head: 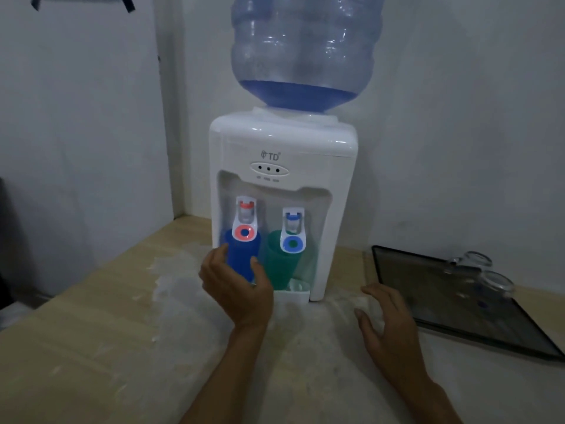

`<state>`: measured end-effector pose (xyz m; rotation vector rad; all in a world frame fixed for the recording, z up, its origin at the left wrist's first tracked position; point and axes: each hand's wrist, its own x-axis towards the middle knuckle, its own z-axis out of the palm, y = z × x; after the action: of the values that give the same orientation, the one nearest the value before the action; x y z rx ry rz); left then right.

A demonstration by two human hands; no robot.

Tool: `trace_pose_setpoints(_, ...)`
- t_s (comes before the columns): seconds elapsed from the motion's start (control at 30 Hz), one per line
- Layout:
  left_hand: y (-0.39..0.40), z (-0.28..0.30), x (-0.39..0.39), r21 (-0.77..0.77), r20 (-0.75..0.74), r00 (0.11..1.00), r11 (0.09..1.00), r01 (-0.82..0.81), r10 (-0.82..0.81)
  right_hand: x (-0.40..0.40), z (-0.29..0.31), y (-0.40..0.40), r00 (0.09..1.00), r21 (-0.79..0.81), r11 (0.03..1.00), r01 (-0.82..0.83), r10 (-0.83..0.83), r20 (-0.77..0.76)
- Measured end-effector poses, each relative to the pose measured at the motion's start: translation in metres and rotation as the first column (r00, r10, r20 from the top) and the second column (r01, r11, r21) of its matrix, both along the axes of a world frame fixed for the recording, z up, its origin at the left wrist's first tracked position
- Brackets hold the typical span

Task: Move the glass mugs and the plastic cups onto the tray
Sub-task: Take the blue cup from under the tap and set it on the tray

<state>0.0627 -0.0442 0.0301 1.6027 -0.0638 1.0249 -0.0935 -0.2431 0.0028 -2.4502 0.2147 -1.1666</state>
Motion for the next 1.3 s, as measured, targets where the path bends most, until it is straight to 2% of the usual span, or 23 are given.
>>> trace_pose_setpoints(0.1,0.0,-0.005,0.006,-0.015,-0.155,0.988,1.0,0.009,-0.011,-0.002,0.0,-0.005,0.999,0.035,0.999,0.018,-0.019,0.026)
trace_pose_setpoints(0.2,-0.002,-0.009,0.014,-0.002,-0.261,0.96,0.994,0.109,-0.106,-0.002,0.0,-0.005,0.999,0.049,0.999,0.024,-0.025,0.029)
trace_pose_setpoints(0.3,-0.003,-0.013,0.017,-0.043,-0.306,0.924,0.973,0.229,-0.231,-0.002,0.0,-0.005,1.0,0.044,0.999,0.012,-0.013,0.021)
trace_pose_setpoints(0.4,-0.001,-0.014,0.019,-0.072,-0.32,0.91,0.965,0.252,-0.262,-0.002,-0.001,-0.005,1.0,0.048,0.999,0.01,-0.011,0.011)
trace_pose_setpoints(0.53,-0.002,-0.011,0.018,-0.123,-0.353,0.902,0.968,0.22,-0.249,-0.001,-0.001,-0.005,1.0,0.068,0.998,0.002,-0.003,0.004)
trace_pose_setpoints(0.77,-0.007,-0.007,0.006,-0.158,-0.378,0.923,0.987,0.013,-0.073,-0.002,0.0,-0.005,1.0,0.07,0.998,-0.007,0.006,0.002)
trace_pose_setpoints(1.0,-0.004,-0.013,0.002,-0.234,-0.393,0.919,0.966,-0.111,0.01,-0.001,-0.001,-0.004,1.0,0.064,0.998,-0.021,0.02,0.016)
trace_pose_setpoints(1.13,-0.003,-0.011,0.003,-0.277,-0.337,0.941,0.952,-0.131,0.031,-0.002,-0.002,-0.006,1.0,0.067,0.998,-0.022,0.02,0.024)
trace_pose_setpoints(1.3,-0.007,0.006,-0.013,-0.171,0.004,0.999,0.985,-0.033,0.034,-0.004,0.0,-0.007,0.998,0.069,0.997,-0.018,0.013,0.065)
